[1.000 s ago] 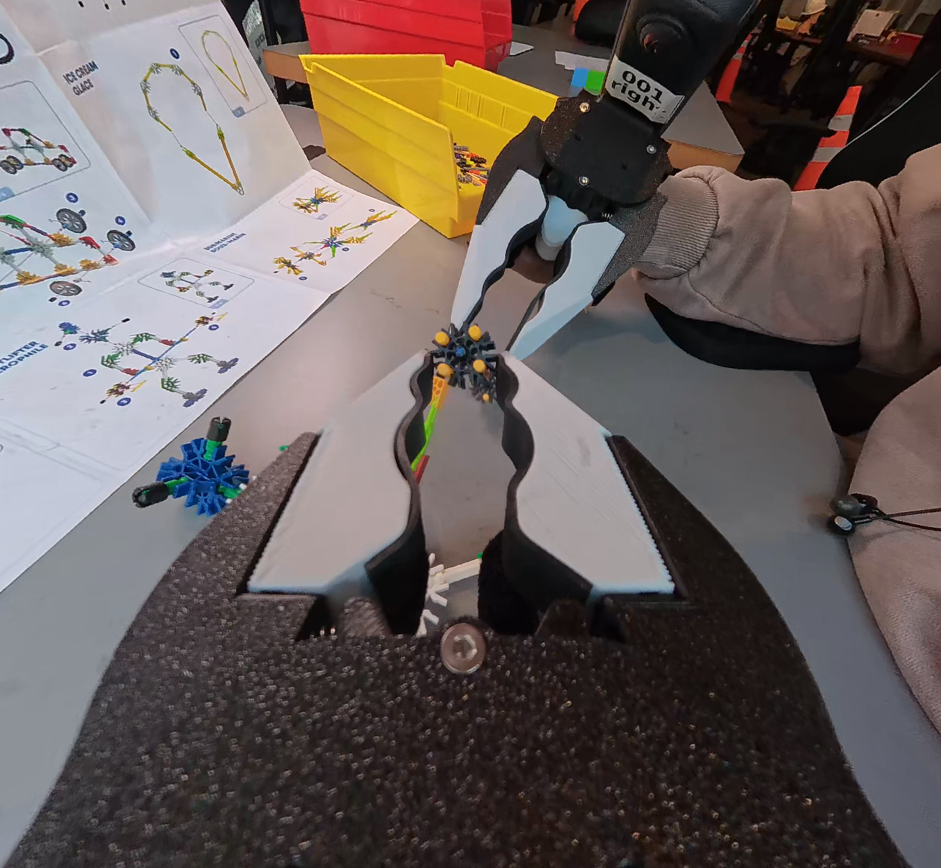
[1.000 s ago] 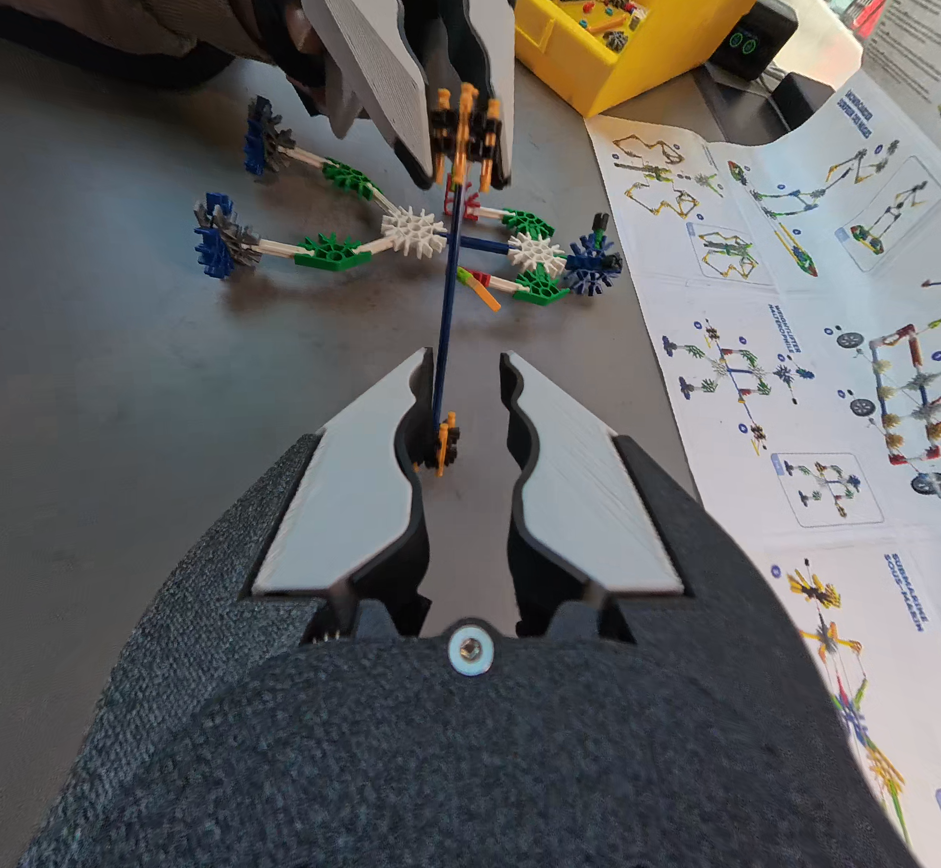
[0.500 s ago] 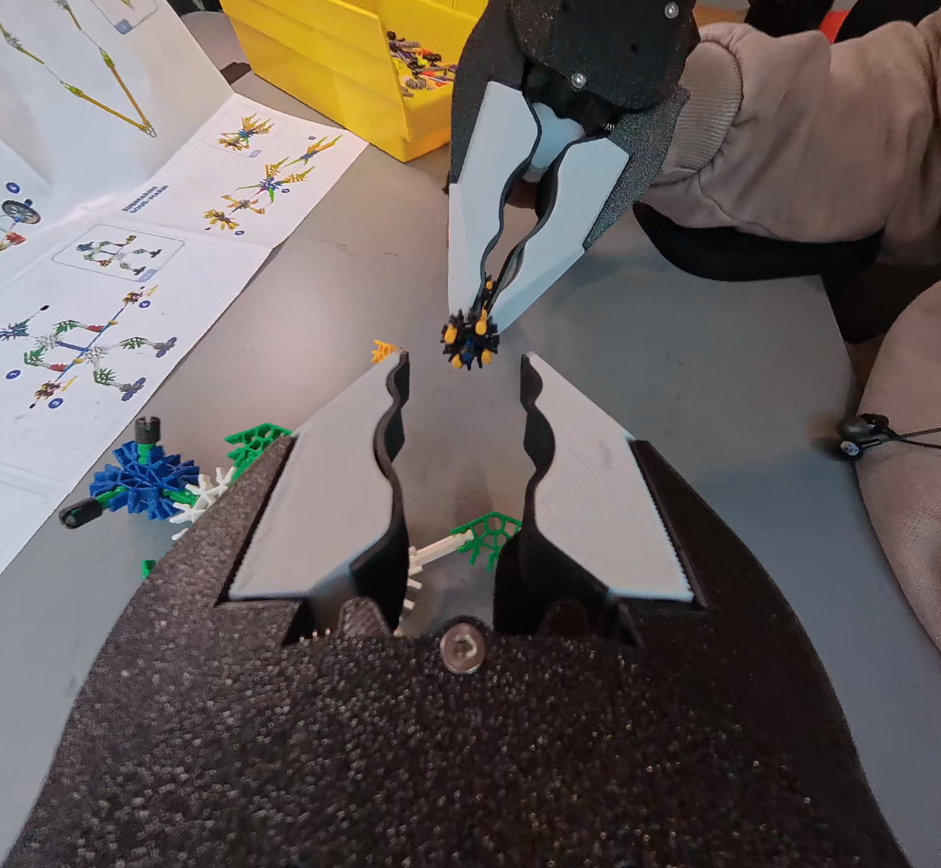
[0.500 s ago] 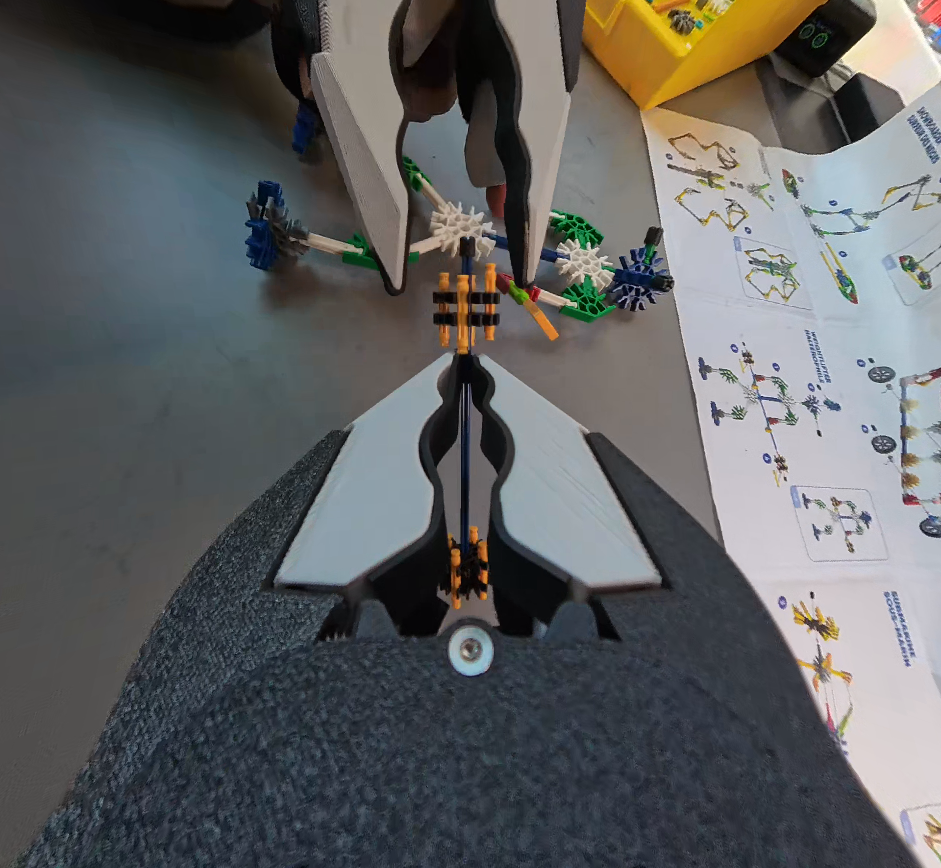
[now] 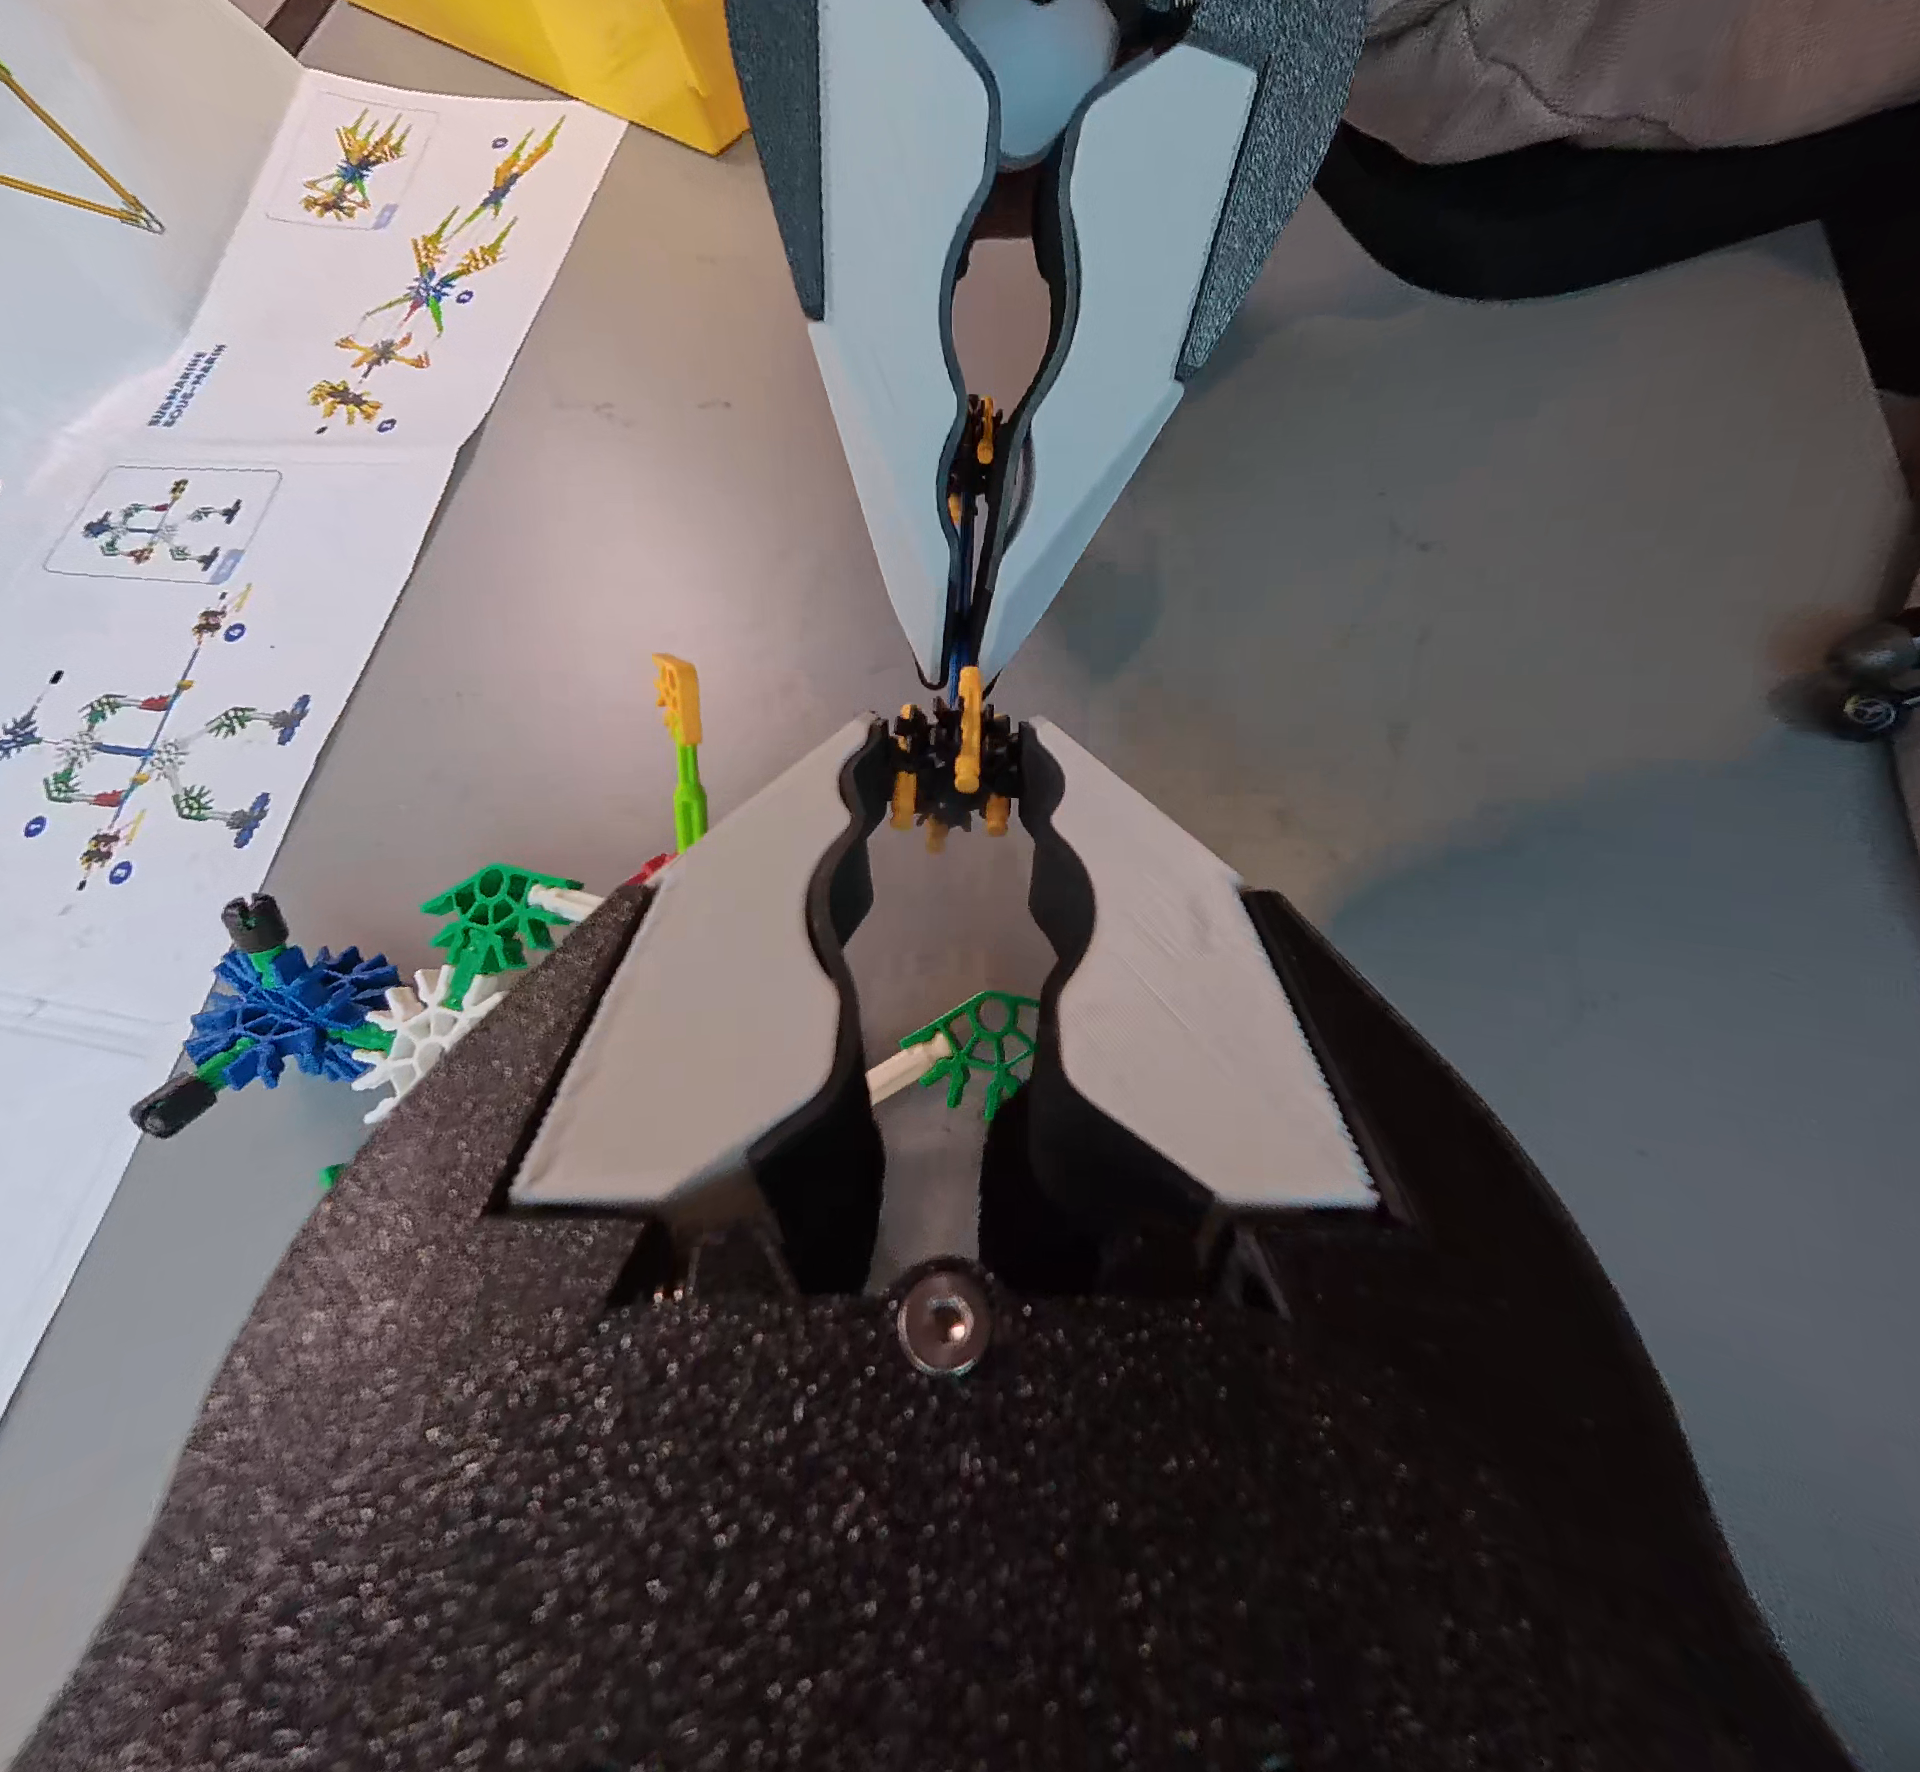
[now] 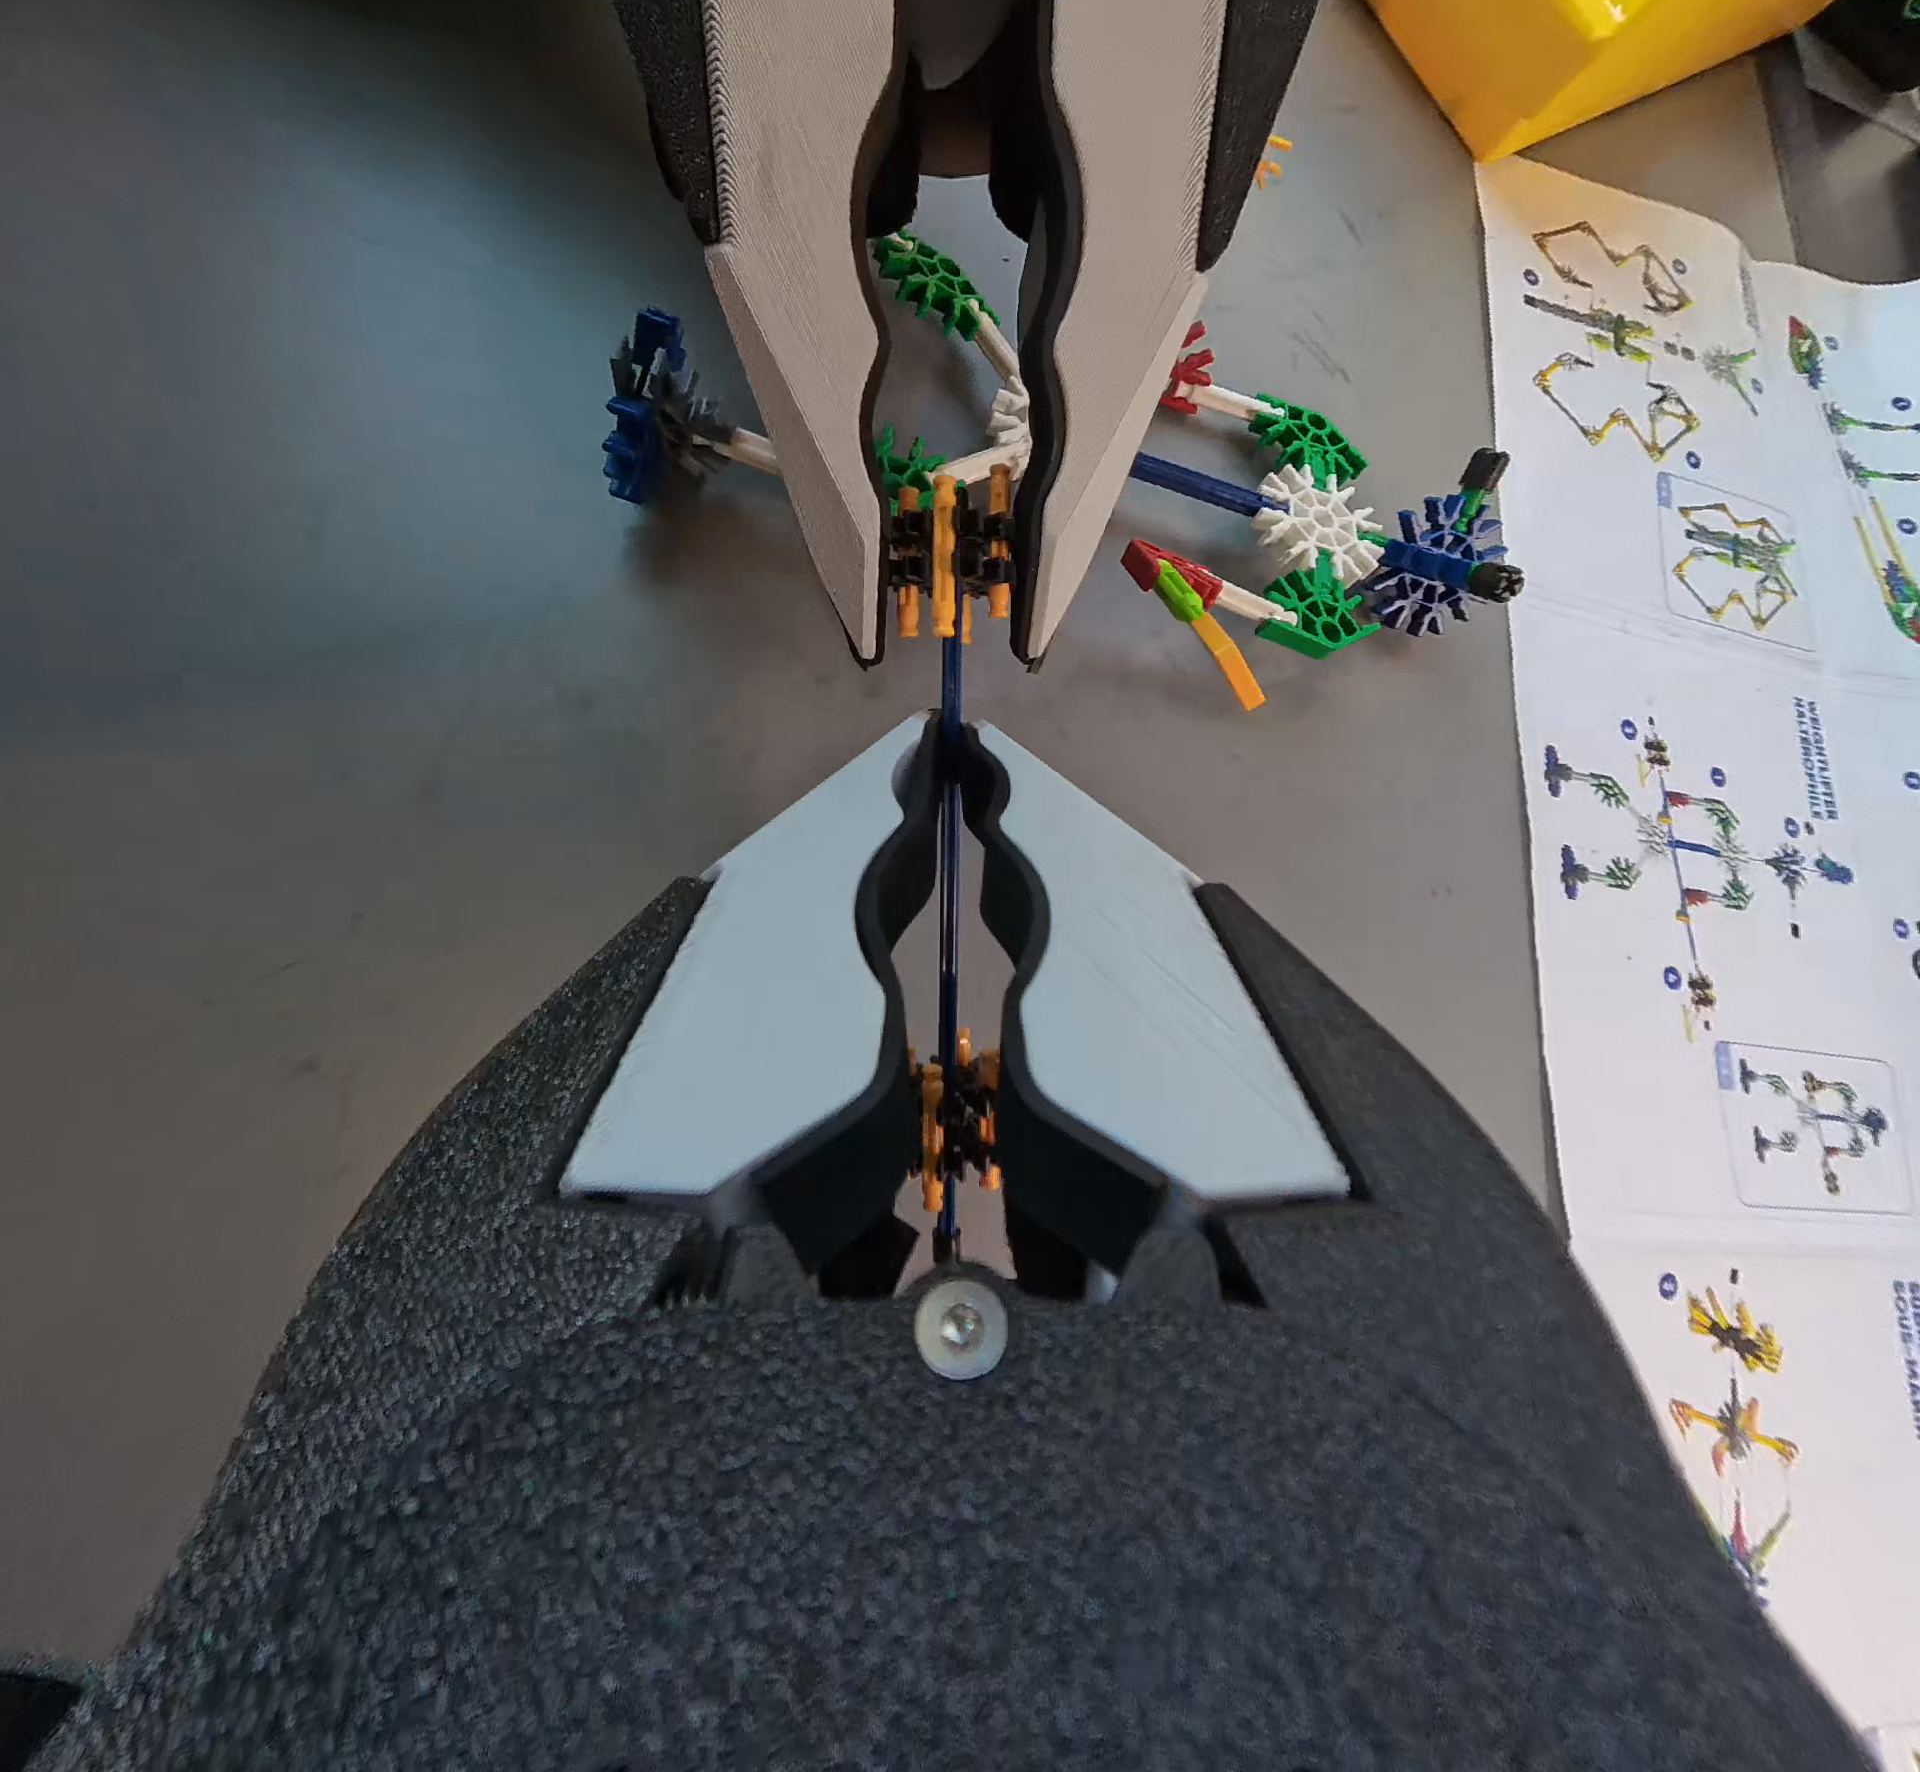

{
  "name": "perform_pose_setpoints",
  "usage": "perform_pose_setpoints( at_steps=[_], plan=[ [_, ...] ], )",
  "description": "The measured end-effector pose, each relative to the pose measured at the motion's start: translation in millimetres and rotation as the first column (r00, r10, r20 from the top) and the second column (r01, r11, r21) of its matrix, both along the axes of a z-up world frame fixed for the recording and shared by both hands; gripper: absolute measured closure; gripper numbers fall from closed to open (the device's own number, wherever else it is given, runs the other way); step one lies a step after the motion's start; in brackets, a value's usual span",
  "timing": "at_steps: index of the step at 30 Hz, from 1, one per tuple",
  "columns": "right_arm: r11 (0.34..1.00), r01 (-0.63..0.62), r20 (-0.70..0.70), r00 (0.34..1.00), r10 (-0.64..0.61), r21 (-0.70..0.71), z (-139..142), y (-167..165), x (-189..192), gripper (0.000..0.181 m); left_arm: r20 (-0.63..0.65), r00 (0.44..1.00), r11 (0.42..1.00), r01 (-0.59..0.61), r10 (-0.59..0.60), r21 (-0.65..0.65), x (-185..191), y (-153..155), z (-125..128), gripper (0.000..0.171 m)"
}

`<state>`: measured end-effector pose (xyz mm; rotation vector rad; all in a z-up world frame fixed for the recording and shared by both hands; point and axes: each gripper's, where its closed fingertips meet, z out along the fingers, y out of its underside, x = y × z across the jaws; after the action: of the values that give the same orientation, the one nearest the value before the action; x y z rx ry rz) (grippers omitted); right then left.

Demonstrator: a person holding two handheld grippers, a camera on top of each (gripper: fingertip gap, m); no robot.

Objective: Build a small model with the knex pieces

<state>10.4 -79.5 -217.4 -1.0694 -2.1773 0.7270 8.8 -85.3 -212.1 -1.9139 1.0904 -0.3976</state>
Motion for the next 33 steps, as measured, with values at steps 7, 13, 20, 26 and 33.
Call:
perform_pose_setpoints(
  at_steps=[7,13,20,26,33],
  plan=[
    [0.996,-0.025,0.053,0.998,0.029,-0.082,-5.0,-0.5,10.6,0.18,-0.025,0.999,0.999,0.024,-0.024,-0.032,5.5,-1.5,-11.9,0.148],
    [0.981,-0.041,0.091,0.994,0.06,-0.19,-12.7,-3.8,21.4,0.181,-0.028,0.999,0.997,0.04,-0.042,-0.07,14.5,-4.9,-21.3,0.147],
    [0.981,0.047,0.087,0.996,-0.031,-0.188,-13.8,23.7,53.4,0.181,-0.063,0.997,0.996,0.028,-0.034,-0.087,-1.2,-7.6,-29.7,0.148],
    [0.987,0.057,0.148,0.988,-0.035,-0.148,-31.3,26.1,54.6,0.181,-0.096,0.994,0.992,0.043,-0.054,-0.117,14.3,3.1,-41.0,0.147],
    [0.989,0.052,0.136,0.99,-0.032,-0.14,-31.8,22.9,50.2,0.18,-0.077,0.997,0.996,0.007,-0.014,-0.085,19.2,8.4,-39.2,0.147]
  ],
)
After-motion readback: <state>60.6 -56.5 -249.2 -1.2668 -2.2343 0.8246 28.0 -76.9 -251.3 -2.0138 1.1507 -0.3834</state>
